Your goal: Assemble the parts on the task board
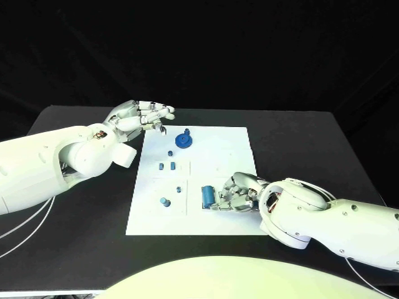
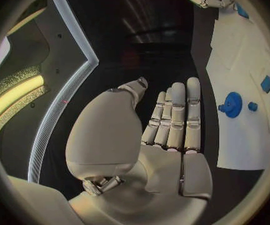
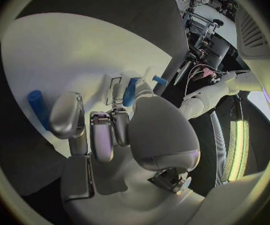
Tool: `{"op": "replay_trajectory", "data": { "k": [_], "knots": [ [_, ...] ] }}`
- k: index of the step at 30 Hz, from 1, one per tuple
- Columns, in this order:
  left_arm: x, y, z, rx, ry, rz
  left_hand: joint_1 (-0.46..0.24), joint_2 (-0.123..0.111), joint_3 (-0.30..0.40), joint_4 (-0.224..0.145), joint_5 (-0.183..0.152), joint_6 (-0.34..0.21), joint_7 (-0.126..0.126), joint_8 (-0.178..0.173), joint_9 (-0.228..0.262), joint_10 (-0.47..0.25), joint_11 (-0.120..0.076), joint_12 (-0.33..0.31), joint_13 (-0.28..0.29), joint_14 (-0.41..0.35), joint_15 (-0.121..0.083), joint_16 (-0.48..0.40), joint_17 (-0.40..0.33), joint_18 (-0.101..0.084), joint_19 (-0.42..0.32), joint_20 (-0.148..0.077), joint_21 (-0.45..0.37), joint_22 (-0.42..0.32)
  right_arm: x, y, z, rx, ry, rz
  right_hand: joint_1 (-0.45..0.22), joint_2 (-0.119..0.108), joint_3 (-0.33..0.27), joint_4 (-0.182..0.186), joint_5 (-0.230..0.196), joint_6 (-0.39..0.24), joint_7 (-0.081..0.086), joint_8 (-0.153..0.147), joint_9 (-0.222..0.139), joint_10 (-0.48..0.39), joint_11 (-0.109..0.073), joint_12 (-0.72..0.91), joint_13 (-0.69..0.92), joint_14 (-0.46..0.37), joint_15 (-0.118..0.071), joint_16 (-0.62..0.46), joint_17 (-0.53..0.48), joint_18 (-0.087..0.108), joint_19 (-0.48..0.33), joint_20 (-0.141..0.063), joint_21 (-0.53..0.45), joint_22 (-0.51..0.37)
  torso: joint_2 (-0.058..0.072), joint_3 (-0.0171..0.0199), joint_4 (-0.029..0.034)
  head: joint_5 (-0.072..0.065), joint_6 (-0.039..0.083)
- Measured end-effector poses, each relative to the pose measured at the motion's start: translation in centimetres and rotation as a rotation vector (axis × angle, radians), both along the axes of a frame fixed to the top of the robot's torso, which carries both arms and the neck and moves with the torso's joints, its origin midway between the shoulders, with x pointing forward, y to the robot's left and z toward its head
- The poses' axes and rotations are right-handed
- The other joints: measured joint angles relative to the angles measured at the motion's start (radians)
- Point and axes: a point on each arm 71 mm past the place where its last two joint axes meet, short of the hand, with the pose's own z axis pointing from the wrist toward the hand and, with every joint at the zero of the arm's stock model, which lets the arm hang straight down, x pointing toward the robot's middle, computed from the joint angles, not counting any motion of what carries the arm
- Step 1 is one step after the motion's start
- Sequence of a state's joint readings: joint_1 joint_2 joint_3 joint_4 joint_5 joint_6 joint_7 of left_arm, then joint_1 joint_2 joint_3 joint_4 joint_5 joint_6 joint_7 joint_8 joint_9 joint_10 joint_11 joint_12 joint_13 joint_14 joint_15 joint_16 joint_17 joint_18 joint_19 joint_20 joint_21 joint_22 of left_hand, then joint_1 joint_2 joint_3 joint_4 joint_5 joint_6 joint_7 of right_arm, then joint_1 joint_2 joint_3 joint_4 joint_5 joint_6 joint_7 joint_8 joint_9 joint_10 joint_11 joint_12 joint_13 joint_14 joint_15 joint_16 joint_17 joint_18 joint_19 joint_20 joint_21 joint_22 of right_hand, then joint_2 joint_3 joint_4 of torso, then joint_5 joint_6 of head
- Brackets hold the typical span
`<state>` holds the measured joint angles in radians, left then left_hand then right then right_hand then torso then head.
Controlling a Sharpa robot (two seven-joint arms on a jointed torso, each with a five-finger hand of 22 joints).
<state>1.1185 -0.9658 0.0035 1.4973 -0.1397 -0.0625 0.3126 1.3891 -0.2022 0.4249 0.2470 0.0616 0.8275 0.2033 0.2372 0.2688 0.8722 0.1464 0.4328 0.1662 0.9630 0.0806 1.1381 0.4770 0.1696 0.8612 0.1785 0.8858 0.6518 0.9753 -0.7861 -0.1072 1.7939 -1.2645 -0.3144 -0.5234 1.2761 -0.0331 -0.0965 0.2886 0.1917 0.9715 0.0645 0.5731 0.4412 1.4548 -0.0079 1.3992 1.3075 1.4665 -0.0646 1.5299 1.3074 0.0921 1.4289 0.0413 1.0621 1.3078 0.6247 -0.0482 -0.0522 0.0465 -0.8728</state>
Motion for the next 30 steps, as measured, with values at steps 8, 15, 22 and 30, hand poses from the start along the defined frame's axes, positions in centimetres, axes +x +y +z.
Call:
{"op": "replay_trajectory", "data": {
  "k": [8,15,22,30],
  "knots": [
    [0.0,0.0,-0.1,0.001,0.003,0.000,0.004,0.004,0.000,0.000,0.000,0.000,0.000,0.000,0.000,0.000,0.000,0.000,0.000,0.000,0.000,0.000,0.000,0.000,0.000,0.000,0.000,0.000,-0.4,-0.5,0.2,-0.006,0.008,0.003,0.009,-0.009,-0.003,0.003,0.000,0.000,0.000,0.000,0.000,0.000,0.000,0.000,0.000,0.000,0.000,0.000,0.000,0.000,0.000,0.000,-0.007,0.000,0.000,0.0000,-0.0007,0.002,0.000],
    [-0.1,0.2,-0.2,0.003,0.002,0.007,0.017,0.007,0.000,0.000,0.000,0.000,0.000,0.000,-0.001,0.000,0.000,0.005,0.001,0.000,0.000,0.000,0.000,0.000,0.004,0.004,0.000,-0.001,-0.7,-2.1,1.1,-0.016,-0.003,-0.015,0.009,-0.009,-0.008,0.003,0.000,0.000,0.000,0.000,-0.001,0.000,0.000,0.000,0.000,0.000,0.000,0.000,0.000,0.000,0.000,0.000,-0.012,0.000,0.000,0.0000,-0.0017,0.004,0.000],
    [-0.1,0.2,-0.2,0.000,-0.001,0.011,0.017,0.007,0.000,0.000,0.000,0.000,0.000,0.000,-0.001,0.000,0.000,0.005,0.001,0.000,0.000,0.000,0.000,0.000,0.004,0.004,0.000,-0.001,-0.5,-4.3,2.4,-0.015,-0.033,-0.054,0.024,-0.012,-0.017,0.003,0.000,-0.043,0.015,-0.032,-0.020,-0.008,0.008,-0.010,0.000,0.000,0.000,-0.004,0.000,0.000,-0.005,0.005,-0.023,0.000,0.000,-0.0007,-0.0016,0.002,0.000],
    [-0.2,0.2,-0.1,-0.005,-0.005,0.010,0.017,0.007,0.000,-0.001,0.000,0.000,0.000,0.000,-0.001,0.000,0.000,0.005,0.001,0.000,0.000,0.000,-0.001,0.000,0.004,0.004,0.000,-0.001,-0.4,-7.4,3.3,-0.001,-0.077,-0.130,0.061,-0.007,-0.022,0.000,0.000,-0.058,0.030,-0.062,-0.037,-0.008,0.017,-0.010,0.003,0.000,0.008,-0.004,0.001,0.000,-0.006,0.006,-0.023,0.000,0.000,-0.0007,-0.0018,-0.014,0.000]
  ]
}}
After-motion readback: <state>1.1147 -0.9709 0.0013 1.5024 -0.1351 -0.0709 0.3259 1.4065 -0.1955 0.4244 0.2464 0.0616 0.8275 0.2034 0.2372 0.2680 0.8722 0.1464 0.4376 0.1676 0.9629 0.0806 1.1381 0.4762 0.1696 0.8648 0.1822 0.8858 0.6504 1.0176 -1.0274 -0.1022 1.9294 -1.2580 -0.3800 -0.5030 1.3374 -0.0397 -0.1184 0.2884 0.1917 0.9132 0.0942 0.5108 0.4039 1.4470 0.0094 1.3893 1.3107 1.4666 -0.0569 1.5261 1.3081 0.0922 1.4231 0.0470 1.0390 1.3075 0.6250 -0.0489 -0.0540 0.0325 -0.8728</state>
